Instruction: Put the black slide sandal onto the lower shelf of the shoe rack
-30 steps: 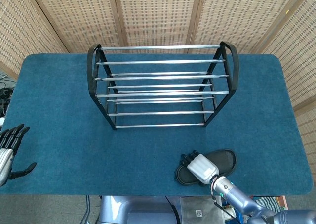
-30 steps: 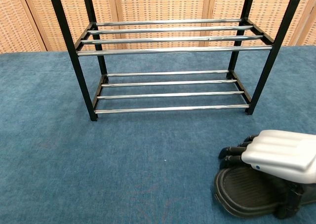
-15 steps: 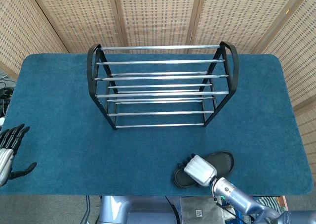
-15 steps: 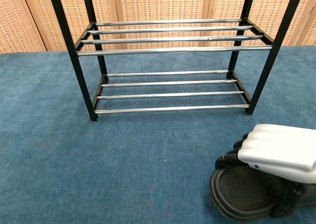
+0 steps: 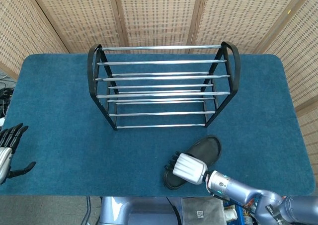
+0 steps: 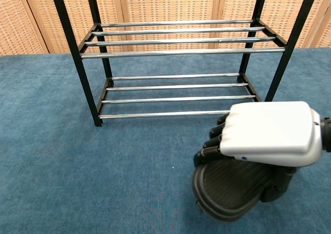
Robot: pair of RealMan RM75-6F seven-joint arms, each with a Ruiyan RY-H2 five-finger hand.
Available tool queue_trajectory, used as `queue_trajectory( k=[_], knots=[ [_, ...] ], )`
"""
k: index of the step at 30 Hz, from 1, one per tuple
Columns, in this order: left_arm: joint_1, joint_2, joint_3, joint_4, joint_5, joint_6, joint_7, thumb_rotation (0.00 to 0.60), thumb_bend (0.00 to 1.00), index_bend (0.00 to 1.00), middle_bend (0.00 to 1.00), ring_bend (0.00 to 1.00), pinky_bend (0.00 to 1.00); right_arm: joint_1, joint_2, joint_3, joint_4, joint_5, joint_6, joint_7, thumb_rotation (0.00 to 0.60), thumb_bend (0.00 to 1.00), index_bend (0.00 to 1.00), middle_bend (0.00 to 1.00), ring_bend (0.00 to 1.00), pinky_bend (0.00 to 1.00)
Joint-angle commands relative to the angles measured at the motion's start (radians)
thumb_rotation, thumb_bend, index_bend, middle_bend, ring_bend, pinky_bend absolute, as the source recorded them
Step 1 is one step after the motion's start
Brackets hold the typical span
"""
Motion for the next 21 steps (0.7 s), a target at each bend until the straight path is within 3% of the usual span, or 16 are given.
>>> queue_trajectory(
  k=[1,6,10,21],
  knots=[
    [-0.006,0.002,-0.004,0.004,-0.010,-0.010,-0.007,0.600,0.24,0.00,0.00,0.00,0.00,0.049,-0.003,0.006,0.018,-0.060,-0.030,0.034,0.600,0.45,0.52,0.52,0.47,0.50],
    [-0.018,0.005,-0.012,0.009,-0.035,-0.036,-0.020,0.600,0.24,0.00,0.00,0.00,0.00,0.132,-0.031,0.018,0.118,-0.181,-0.037,0.062,0.600,0.50,0.52,0.52,0.47,0.50],
    [-0.028,0.006,-0.019,0.011,-0.059,-0.056,-0.024,0.600,0.24,0.00,0.00,0.00,0.00,0.207,-0.080,0.000,0.298,-0.294,0.018,0.168,0.600,0.53,0.52,0.50,0.47,0.50],
    [-0.059,-0.005,-0.034,0.014,-0.125,-0.116,0.006,0.600,0.24,0.00,0.00,0.00,0.00,0.282,-0.203,-0.055,0.671,-0.366,0.154,0.429,0.600,0.66,0.52,0.49,0.47,0.50]
  ],
)
